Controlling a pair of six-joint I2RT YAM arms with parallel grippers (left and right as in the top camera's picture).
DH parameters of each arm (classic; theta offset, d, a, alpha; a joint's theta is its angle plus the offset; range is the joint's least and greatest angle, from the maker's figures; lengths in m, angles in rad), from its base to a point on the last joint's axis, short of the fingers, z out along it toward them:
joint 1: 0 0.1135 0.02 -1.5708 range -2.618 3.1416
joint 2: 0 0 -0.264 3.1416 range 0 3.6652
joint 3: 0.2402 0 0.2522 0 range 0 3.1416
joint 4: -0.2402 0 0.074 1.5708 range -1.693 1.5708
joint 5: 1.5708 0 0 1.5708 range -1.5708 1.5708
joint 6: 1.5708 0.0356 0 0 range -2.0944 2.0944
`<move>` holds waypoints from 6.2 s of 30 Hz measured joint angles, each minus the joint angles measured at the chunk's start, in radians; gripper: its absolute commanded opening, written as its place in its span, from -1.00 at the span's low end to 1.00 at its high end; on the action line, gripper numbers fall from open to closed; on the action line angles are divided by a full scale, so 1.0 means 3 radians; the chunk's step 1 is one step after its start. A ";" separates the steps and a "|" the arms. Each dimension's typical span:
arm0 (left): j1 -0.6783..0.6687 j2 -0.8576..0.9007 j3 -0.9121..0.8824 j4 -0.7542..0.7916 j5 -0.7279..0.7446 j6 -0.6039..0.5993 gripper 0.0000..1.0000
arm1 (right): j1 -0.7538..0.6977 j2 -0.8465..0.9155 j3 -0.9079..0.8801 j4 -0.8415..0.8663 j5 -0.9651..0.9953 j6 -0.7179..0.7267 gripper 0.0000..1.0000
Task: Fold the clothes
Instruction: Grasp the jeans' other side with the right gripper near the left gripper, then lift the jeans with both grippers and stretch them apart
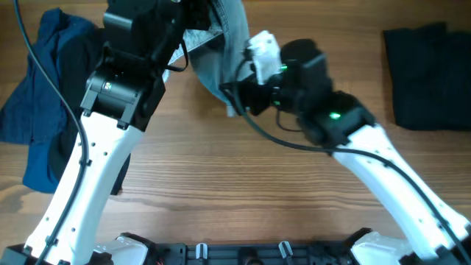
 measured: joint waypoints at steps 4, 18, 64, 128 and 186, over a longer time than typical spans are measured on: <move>-0.0017 0.0003 0.0000 -0.0001 -0.0010 -0.0111 -0.92 | 0.0121 0.0336 0.0000 0.0196 0.0256 0.0165 0.56; -0.0195 0.0003 0.0000 -0.0112 -0.0024 -0.0272 -0.92 | 0.0128 0.0749 0.0000 0.0420 0.0985 0.0809 -0.92; -0.0191 -0.0116 0.0009 -0.2393 0.0319 -0.0282 -0.92 | -0.1273 -0.0795 0.0000 -0.0629 0.0744 0.0100 -0.91; 0.0252 0.1081 0.1984 -0.3618 0.0039 0.0980 -0.92 | -0.1396 -0.0666 0.1111 -0.1367 0.0577 -0.0163 -0.91; 0.0141 0.2130 0.2633 -0.2831 -0.0607 0.0757 -0.92 | -0.1787 0.1227 0.2204 -0.1506 0.0692 -0.0432 -0.92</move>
